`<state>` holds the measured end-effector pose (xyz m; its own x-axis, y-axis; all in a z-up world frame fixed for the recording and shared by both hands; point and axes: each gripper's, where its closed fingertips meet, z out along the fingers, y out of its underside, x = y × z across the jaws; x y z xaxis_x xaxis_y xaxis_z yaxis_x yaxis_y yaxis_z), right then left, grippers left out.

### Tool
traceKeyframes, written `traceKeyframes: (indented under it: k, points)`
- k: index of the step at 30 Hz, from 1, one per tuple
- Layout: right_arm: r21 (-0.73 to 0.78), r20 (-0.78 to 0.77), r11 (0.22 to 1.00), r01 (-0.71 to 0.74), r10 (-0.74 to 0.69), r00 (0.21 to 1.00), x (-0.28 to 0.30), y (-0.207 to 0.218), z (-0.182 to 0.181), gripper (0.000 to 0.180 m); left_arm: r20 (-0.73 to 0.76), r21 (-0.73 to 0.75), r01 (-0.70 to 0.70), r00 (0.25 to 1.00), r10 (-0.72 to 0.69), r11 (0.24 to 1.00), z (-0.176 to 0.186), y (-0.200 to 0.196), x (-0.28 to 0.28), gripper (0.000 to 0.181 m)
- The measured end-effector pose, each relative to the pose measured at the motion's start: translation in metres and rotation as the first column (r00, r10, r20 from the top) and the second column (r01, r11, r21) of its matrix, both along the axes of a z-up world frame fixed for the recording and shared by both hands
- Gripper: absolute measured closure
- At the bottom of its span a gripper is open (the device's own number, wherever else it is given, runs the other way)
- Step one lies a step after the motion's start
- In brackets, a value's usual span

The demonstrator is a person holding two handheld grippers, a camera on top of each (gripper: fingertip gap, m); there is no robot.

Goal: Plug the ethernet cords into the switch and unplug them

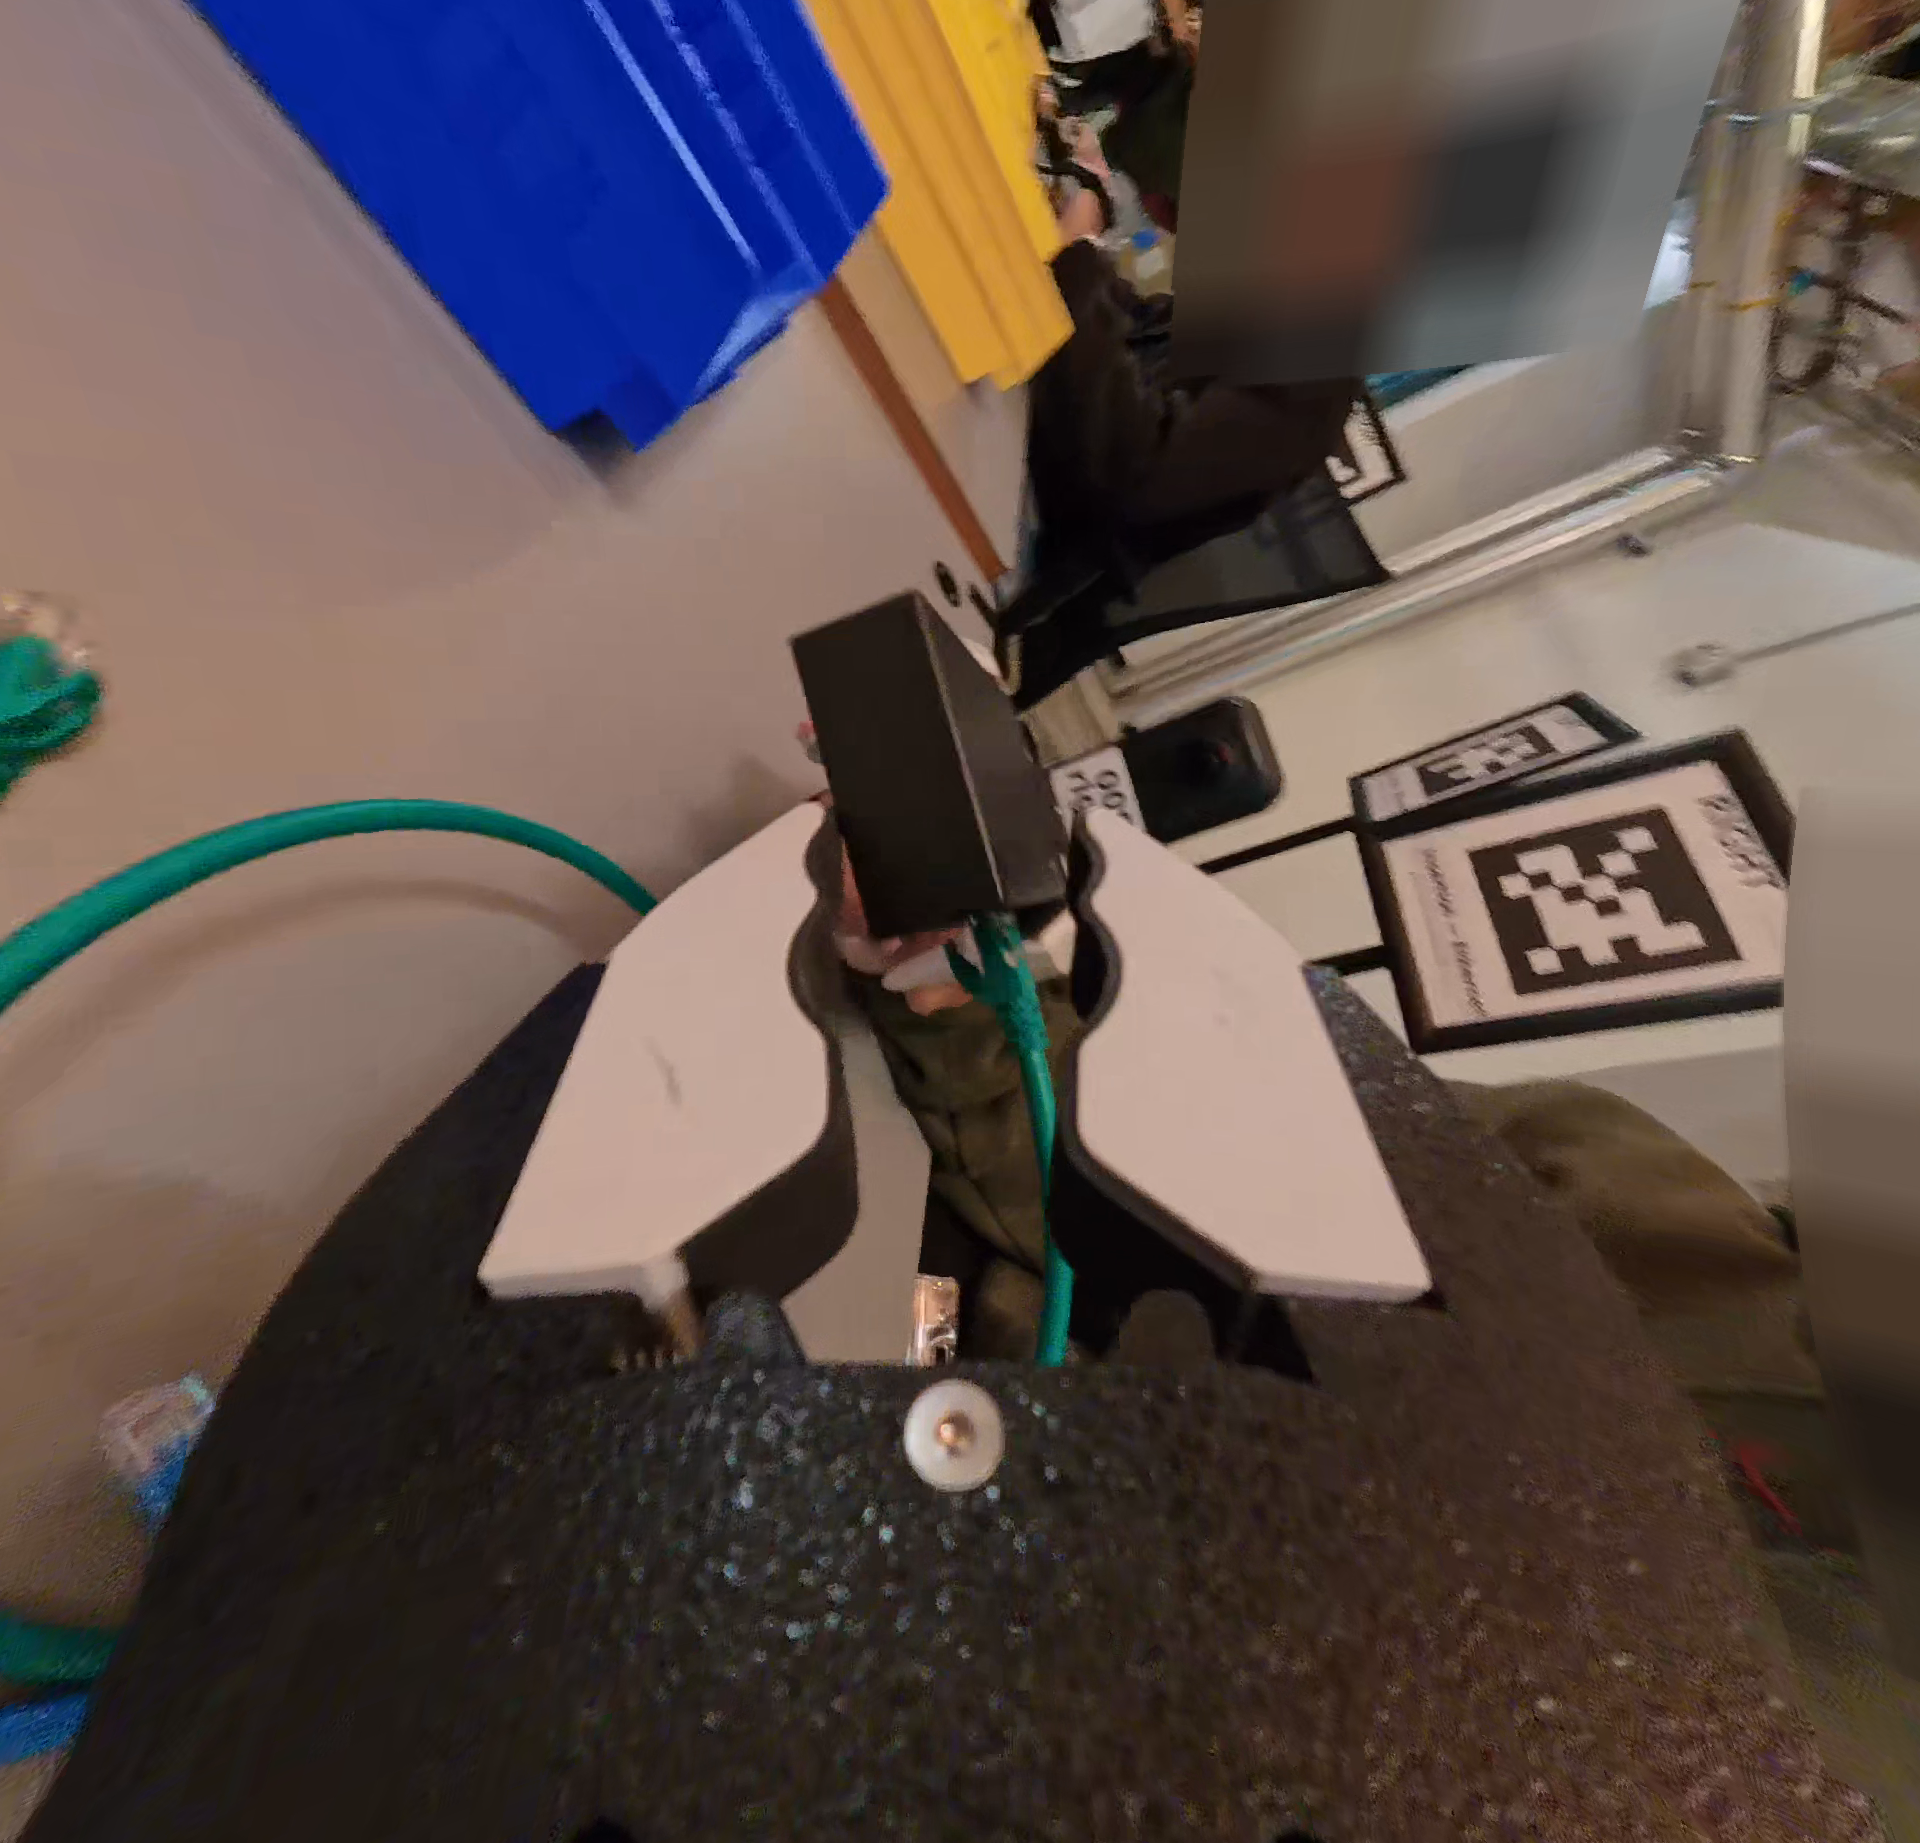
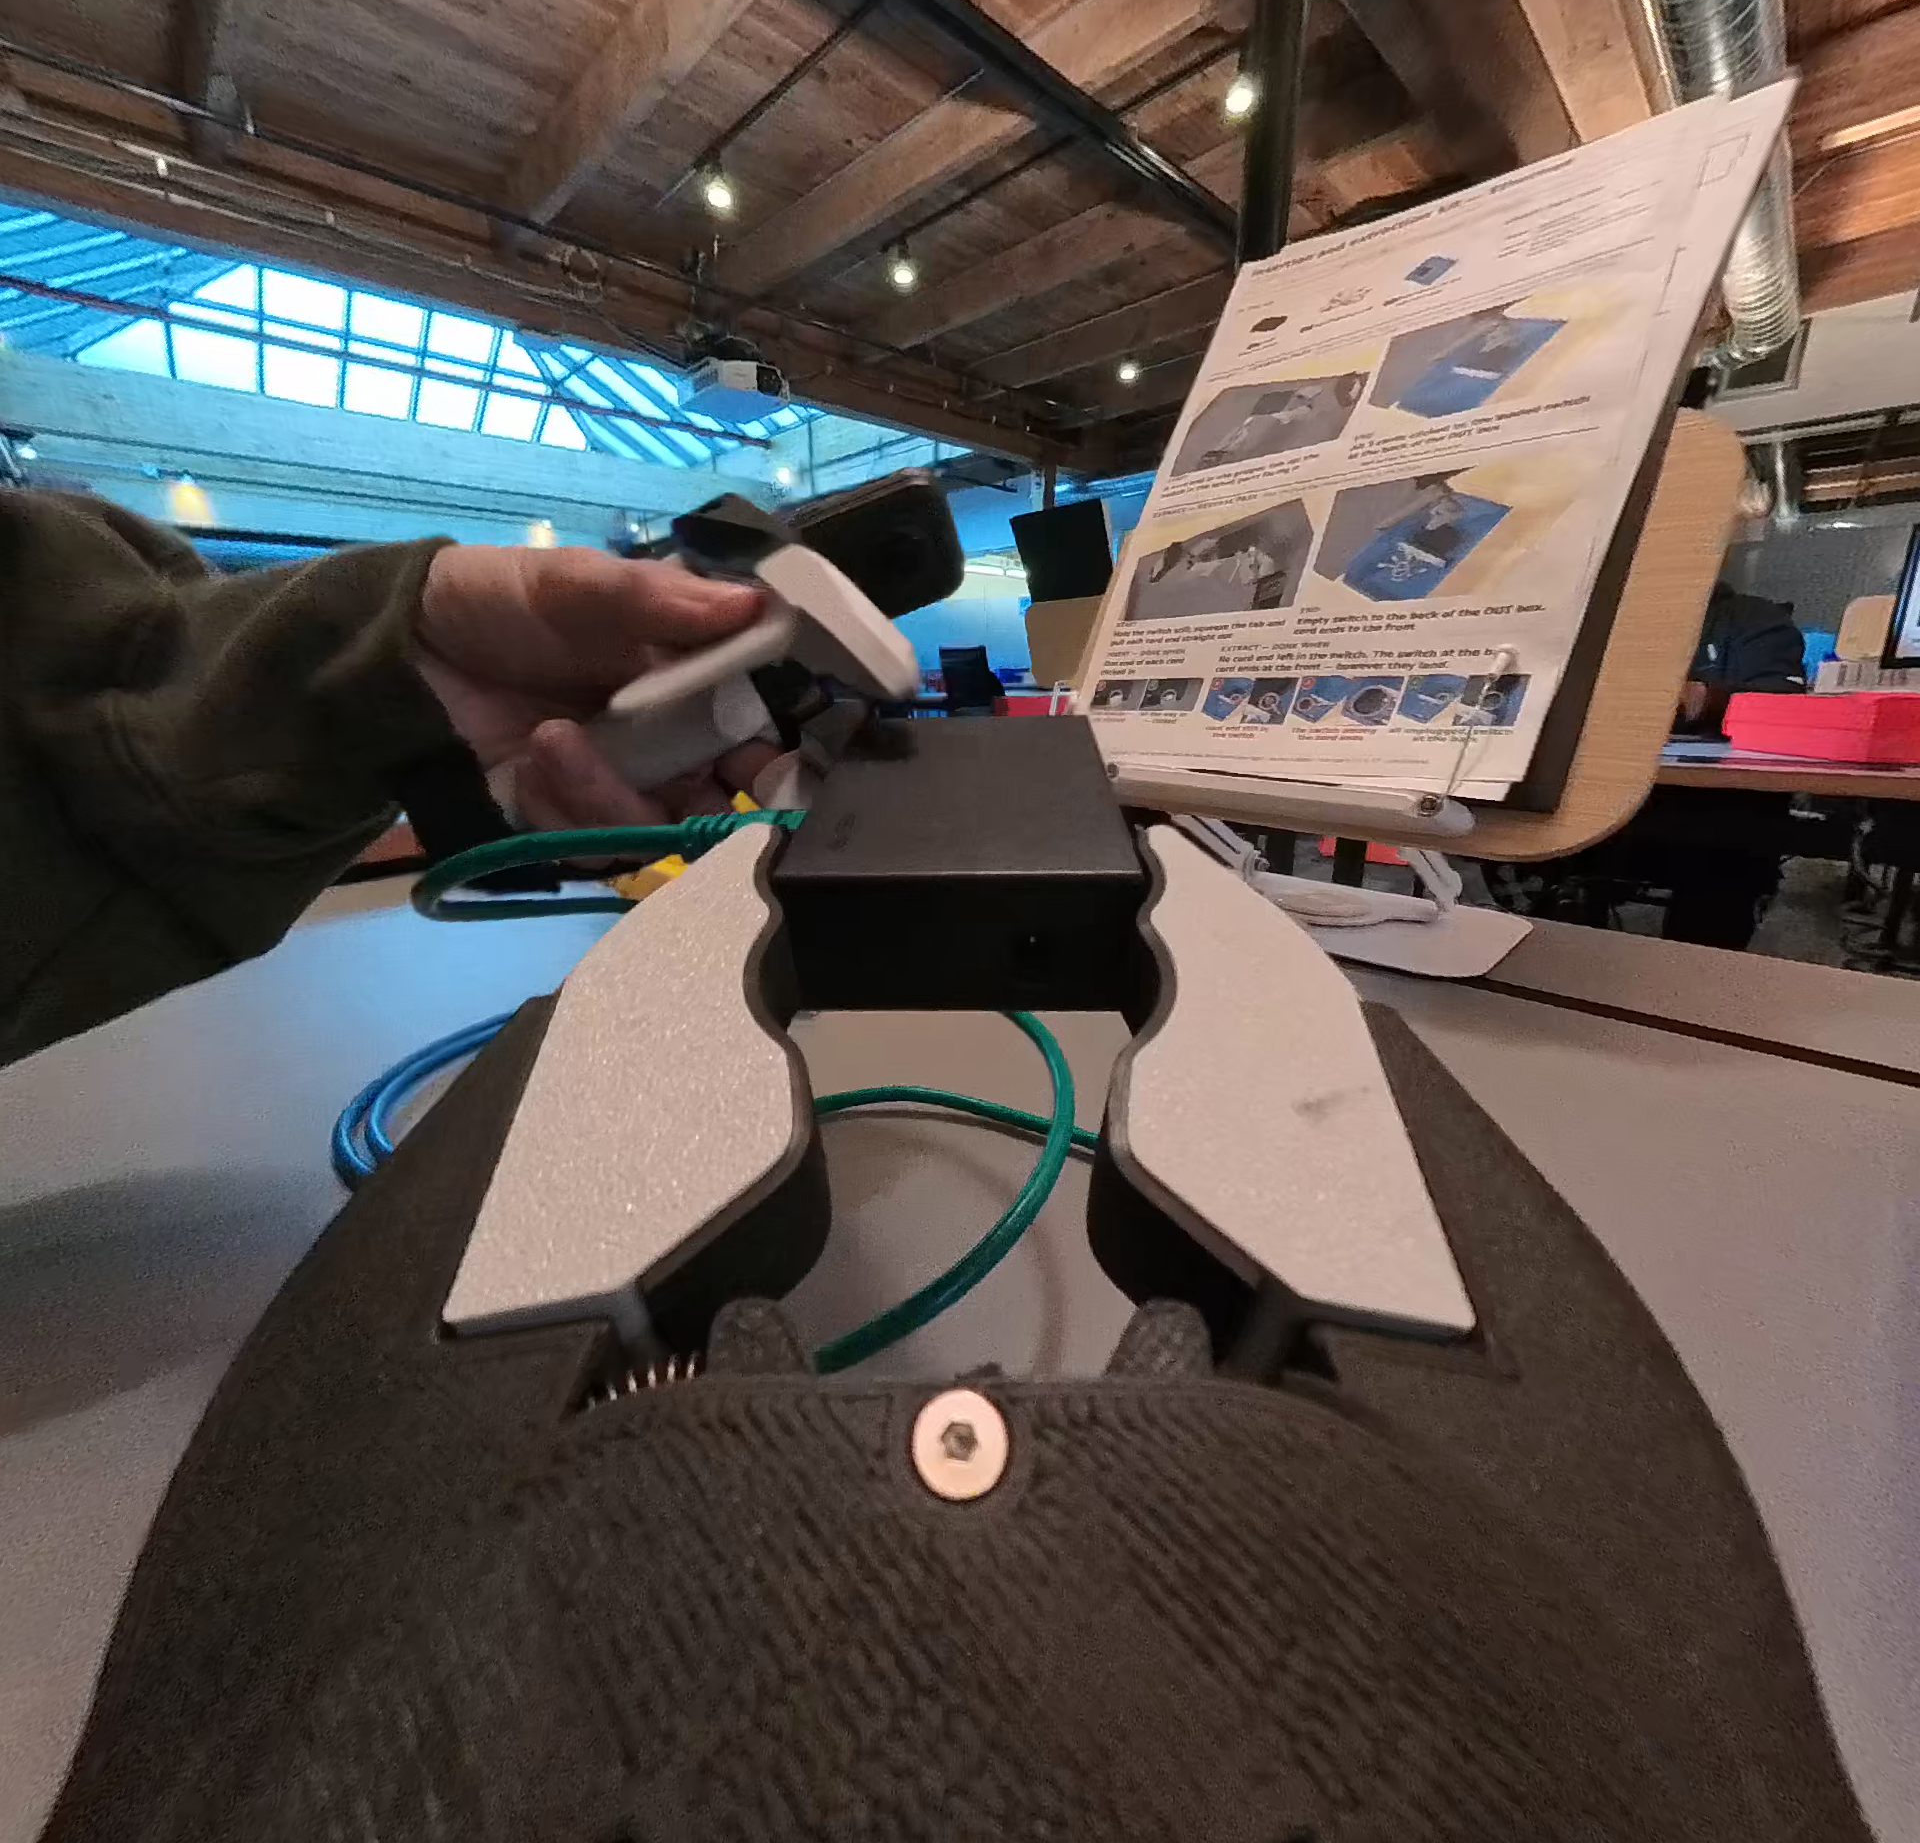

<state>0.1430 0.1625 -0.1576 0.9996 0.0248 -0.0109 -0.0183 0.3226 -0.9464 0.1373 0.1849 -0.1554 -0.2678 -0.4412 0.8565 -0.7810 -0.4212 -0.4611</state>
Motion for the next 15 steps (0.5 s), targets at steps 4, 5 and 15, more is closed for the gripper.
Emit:
traceKeyframes:
  k: [4,5,15]
  points:
    - [-0.006,0.006,1.0,0.019,-0.019,1.0,-0.001,0.002,-0.001,0.118,-0.068,-0.008,-0.024,0.997,0.024,1.0,-0.004,0.003,0.004,0.152]
    - [-0.006,0.006,1.0,0.022,-0.022,1.0,-0.001,0.002,-0.001,0.118,-0.08,-0.004,-0.026,0.996,0.026,1.0,-0.004,0.003,0.004,0.152]
    - [-0.073,0.076,0.992,0.103,-0.097,0.992,-0.004,0.014,-0.007,0.112,-0.143,0.073,0.054,0.989,-0.043,0.996,0.003,0.006,0.0,0.154]
